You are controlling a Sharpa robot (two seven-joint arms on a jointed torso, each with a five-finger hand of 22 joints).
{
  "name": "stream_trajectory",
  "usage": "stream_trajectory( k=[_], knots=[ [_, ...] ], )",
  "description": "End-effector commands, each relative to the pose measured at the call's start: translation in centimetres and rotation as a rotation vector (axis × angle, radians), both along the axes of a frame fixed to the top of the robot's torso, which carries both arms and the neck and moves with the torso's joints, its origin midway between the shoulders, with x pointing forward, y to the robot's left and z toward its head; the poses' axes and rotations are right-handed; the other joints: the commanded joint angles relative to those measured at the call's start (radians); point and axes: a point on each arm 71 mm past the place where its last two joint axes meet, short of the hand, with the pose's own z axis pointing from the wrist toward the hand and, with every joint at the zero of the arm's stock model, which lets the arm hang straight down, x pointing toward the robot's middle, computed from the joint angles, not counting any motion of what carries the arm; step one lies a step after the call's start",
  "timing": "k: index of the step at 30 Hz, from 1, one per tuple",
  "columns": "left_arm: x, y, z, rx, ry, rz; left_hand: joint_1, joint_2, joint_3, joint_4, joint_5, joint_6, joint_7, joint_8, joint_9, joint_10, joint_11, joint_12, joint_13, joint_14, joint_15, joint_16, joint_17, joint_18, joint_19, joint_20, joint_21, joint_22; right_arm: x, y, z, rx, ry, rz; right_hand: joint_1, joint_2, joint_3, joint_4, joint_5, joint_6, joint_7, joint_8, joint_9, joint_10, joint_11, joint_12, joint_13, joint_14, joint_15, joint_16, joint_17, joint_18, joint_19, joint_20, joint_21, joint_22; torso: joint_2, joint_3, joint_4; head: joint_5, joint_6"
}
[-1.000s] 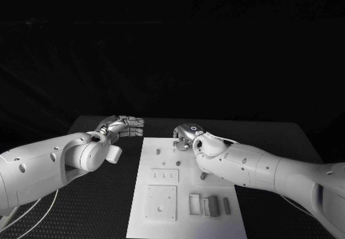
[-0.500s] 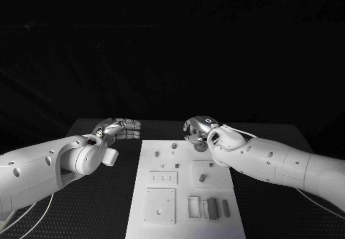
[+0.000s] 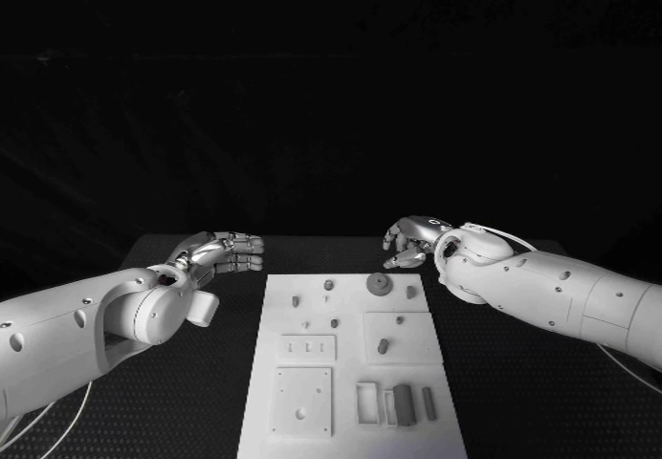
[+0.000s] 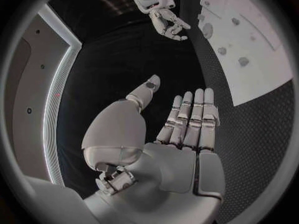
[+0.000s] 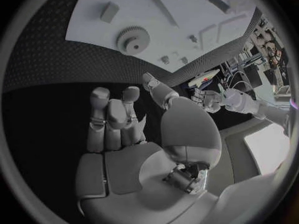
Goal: Assemble the parts on the task board
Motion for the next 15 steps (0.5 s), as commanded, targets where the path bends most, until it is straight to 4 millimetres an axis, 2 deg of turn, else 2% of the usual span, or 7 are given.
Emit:
stream_trajectory(
  k=[1, 3, 6, 11, 15],
  knots=[
    [0.0, -0.4, 0.4, -0.003, -0.042, -0.056, -0.009, 0.002, -0.006, 0.002, -0.004, 0.005, 0.028, -0.005, -0.001, 0.006, -0.002, -0.003, 0.0, -0.004, 0.006, -0.004, 0.001, 0.009, 0.001, 0.005, -0.007, 0.001, 0.0, 0.8, -0.8, -0.01, 0.098, 0.09, -0.014, -0.001, -0.02, -0.003, 0.003, -0.007, 0.005, -0.008, -0.002, -0.012, 0.0, -0.001, 0.006, -0.013, 0.001, 0.006, 0.003, 0.03, -0.01, 0.0, -0.005, 0.019, 0.002, 0.0011, 0.0011, -0.004, 0.002],
    [0.1, -0.3, 0.3, 0.002, -0.039, -0.052, -0.01, 0.004, -0.007, 0.002, -0.004, 0.007, 0.027, -0.004, -0.001, 0.008, -0.003, -0.003, 0.0, -0.005, 0.006, -0.005, 0.001, 0.009, 0.001, 0.005, -0.008, 0.001, 0.2, 1.0, -1.0, -0.015, 0.099, 0.091, -0.018, 0.0, -0.032, -0.007, 0.002, -0.009, 0.005, -0.009, -0.002, -0.015, 0.001, 0.0, 0.01, -0.015, 0.002, 0.008, 0.004, 0.03, -0.012, -0.001, -0.004, 0.02, 0.002, 0.0021, 0.0019, -0.005, 0.002],
    [0.2, -0.3, 0.3, 0.008, -0.043, -0.05, -0.009, 0.006, -0.006, 0.002, -0.004, 0.009, 0.028, -0.003, 0.0, 0.011, -0.003, -0.002, 0.0, -0.006, 0.006, -0.006, 0.001, 0.009, 0.0, 0.005, -0.009, 0.001, 0.2, 1.3, -1.3, -0.046, 0.097, 0.101, -0.019, 0.001, -0.043, -0.012, 0.003, -0.013, 0.006, -0.012, -0.003, -0.016, 0.002, 0.001, 0.015, -0.017, 0.003, 0.011, 0.006, 0.03, -0.014, -0.001, -0.003, 0.02, 0.0, 0.0011, 0.0048, -0.007, 0.0],
    [0.2, -0.2, 0.3, 0.011, -0.039, -0.046, -0.009, 0.007, -0.006, 0.002, -0.004, 0.011, 0.028, -0.003, 0.0, 0.012, -0.002, -0.002, 0.001, -0.007, 0.007, -0.007, 0.001, 0.009, 0.0, 0.005, -0.009, 0.001, 0.2, 1.4, -2.0, -0.068, 0.1, 0.1, -0.008, 0.006, -0.059, -0.023, 0.003, -0.016, 0.007, -0.013, -0.004, 0.006, 0.002, 0.03, 0.036, 0.002, 0.004, 0.035, 0.026, 0.03, -0.006, -0.007, 0.003, 0.019, 0.0, -0.0025, 0.0081, -0.007, -0.003],
    [0.2, -0.1, 0.3, 0.015, -0.037, -0.038, -0.008, 0.009, -0.006, 0.002, -0.004, 0.011, 0.029, -0.003, 0.0, 0.013, -0.002, -0.002, 0.001, -0.007, 0.007, -0.007, 0.001, 0.009, 0.0, 0.005, -0.009, 0.001, 0.2, 1.5, -2.6, -0.08, 0.102, 0.1, -0.007, 0.006, -0.064, -0.024, 0.003, -0.016, 0.008, -0.014, -0.005, 0.006, 0.003, 0.041, 0.046, 0.008, 0.004, 0.042, 0.034, 0.03, -0.003, -0.009, 0.006, 0.019, 0.0, -0.0031, 0.006, -0.003, -0.006]
  ],
)
